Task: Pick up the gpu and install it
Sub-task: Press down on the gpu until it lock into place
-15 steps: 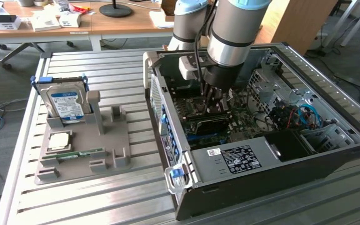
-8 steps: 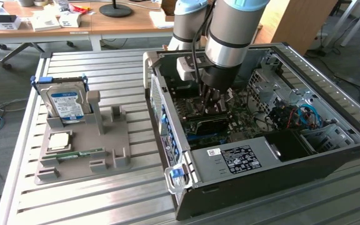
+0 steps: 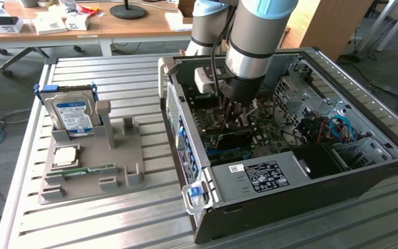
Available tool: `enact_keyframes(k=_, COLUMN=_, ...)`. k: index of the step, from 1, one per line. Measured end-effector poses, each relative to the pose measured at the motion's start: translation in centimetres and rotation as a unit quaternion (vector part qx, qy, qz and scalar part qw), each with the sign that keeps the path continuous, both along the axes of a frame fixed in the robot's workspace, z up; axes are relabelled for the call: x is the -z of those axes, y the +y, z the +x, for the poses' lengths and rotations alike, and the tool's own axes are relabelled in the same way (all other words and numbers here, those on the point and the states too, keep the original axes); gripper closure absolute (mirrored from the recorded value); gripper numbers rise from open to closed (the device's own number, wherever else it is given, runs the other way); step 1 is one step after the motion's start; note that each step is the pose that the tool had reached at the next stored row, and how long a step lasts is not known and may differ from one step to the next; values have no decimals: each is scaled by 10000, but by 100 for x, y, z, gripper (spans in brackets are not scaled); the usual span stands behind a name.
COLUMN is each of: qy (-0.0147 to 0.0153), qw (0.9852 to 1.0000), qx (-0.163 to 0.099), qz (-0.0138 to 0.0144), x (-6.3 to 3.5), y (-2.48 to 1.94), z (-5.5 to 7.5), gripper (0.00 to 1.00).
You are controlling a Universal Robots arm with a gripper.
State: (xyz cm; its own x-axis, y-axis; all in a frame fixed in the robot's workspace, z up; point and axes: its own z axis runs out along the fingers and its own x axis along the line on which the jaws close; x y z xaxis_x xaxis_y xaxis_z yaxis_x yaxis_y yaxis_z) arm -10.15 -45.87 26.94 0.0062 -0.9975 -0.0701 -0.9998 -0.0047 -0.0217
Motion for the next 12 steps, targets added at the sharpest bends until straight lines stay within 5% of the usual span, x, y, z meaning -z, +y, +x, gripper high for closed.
enact_keyframes(k=12, qy=1, qw=10000, qx=0, qz=-1, x=45, y=0, z=0, gripper=89)
